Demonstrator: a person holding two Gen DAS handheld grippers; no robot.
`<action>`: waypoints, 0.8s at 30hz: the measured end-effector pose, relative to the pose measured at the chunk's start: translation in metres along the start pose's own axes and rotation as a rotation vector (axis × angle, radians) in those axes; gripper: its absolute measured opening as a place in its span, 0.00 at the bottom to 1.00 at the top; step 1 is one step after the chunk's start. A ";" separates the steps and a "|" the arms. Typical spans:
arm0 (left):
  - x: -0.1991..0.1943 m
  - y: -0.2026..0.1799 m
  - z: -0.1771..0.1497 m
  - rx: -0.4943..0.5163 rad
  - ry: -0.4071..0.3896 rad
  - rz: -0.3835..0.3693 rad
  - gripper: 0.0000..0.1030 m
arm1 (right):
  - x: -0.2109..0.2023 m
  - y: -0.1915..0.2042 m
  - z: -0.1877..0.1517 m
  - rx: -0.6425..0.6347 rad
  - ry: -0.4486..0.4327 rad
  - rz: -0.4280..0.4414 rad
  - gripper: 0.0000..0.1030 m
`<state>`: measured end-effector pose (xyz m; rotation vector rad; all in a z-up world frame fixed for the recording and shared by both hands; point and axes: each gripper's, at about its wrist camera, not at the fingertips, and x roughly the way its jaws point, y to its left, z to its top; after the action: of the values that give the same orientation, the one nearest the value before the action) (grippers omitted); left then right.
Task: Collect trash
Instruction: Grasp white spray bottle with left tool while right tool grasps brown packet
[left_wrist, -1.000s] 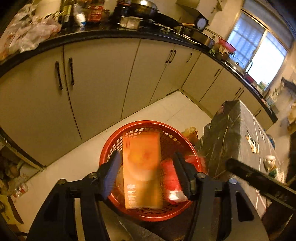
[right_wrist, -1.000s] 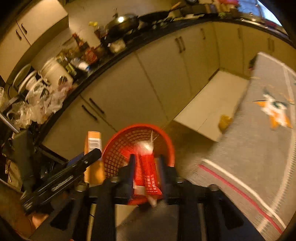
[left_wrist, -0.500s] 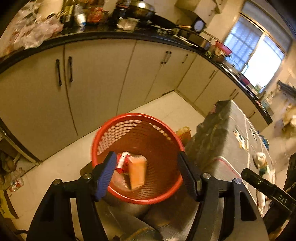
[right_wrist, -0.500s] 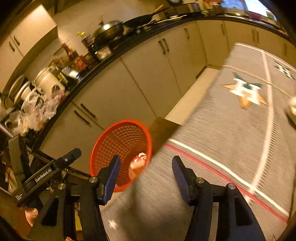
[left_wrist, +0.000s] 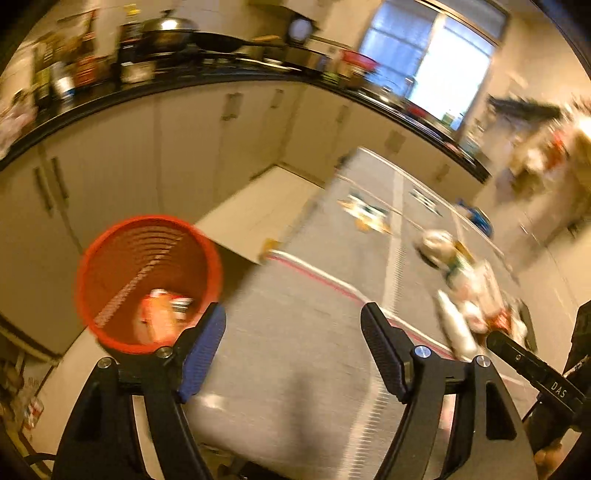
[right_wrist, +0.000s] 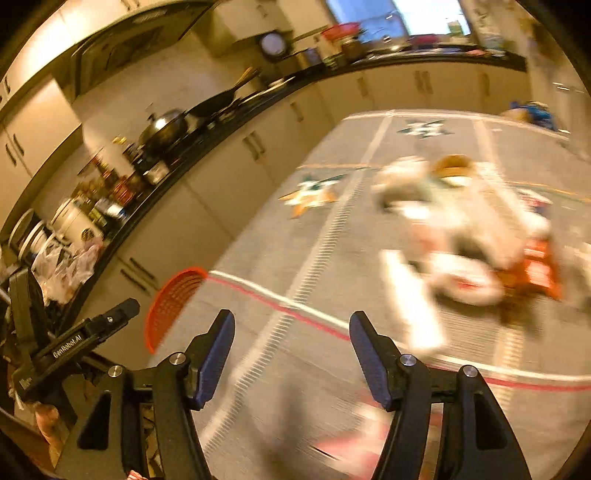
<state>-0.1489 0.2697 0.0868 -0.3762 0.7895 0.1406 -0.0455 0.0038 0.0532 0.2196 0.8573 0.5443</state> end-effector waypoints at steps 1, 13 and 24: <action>0.003 -0.013 -0.002 0.022 0.011 -0.014 0.73 | -0.012 -0.013 -0.003 0.005 -0.015 -0.024 0.71; 0.086 -0.155 -0.023 0.205 0.218 -0.145 0.73 | -0.065 -0.128 -0.013 0.163 -0.066 -0.148 0.73; 0.137 -0.197 -0.030 0.281 0.290 -0.109 0.73 | -0.024 -0.150 0.016 0.297 -0.056 -0.093 0.73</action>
<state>-0.0211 0.0741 0.0239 -0.1738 1.0573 -0.1298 0.0092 -0.1347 0.0198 0.4613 0.8872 0.3206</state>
